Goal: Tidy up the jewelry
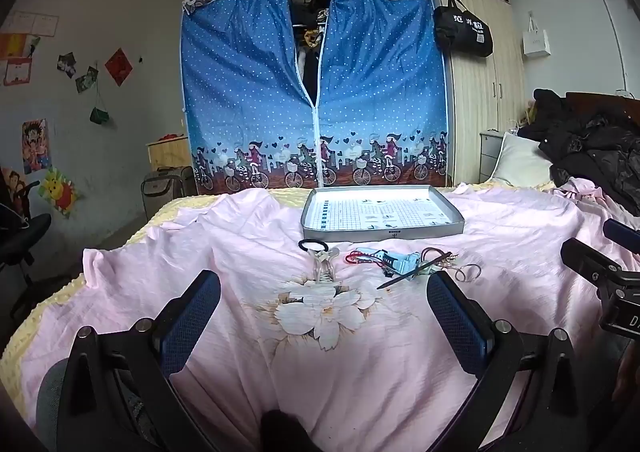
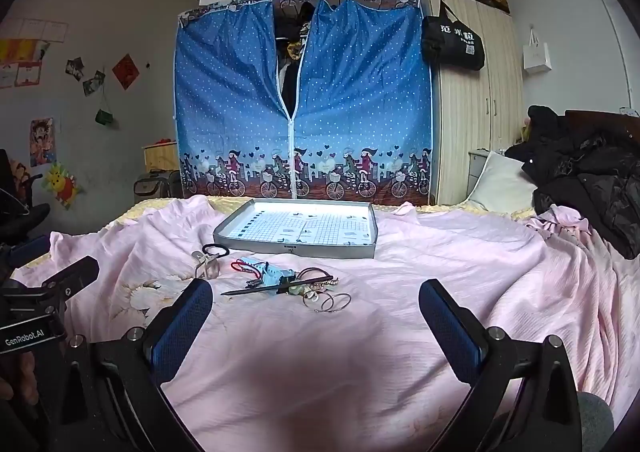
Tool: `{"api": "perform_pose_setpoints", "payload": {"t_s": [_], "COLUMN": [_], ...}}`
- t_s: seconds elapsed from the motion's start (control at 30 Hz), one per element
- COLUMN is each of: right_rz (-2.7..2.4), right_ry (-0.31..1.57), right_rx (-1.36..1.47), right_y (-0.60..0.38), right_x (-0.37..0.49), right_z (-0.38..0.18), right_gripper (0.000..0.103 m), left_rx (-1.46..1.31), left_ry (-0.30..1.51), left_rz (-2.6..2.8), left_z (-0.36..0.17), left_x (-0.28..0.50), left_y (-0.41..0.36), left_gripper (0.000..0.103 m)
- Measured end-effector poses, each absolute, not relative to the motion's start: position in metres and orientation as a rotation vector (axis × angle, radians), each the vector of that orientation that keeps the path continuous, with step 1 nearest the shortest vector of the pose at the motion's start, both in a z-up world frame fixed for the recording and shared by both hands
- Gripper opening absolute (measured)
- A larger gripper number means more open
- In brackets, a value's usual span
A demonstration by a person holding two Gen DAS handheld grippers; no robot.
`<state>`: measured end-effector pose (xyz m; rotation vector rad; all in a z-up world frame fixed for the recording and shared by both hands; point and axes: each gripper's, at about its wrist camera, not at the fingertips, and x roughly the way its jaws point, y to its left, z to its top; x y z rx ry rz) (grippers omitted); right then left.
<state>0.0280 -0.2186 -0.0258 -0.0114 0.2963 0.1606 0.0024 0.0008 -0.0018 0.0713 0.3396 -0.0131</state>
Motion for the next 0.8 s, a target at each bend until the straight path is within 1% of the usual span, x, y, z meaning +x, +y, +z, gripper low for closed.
{"api": "perform_pose_setpoints", "payload": {"t_s": [0.8], "right_rz": [0.165], "right_ry": [0.304], "right_rx": [-0.01], "right_y": [-0.2175], "right_x": [0.0296], "right_z": [-0.0281], "right_gripper": [0.103], "left_rx": [0.079], "left_ry": [0.349], "left_rz": [-0.008], "left_z": [-0.0033], "left_x": [0.0033], "left_y": [0.0007], "left_gripper": [0.101]}}
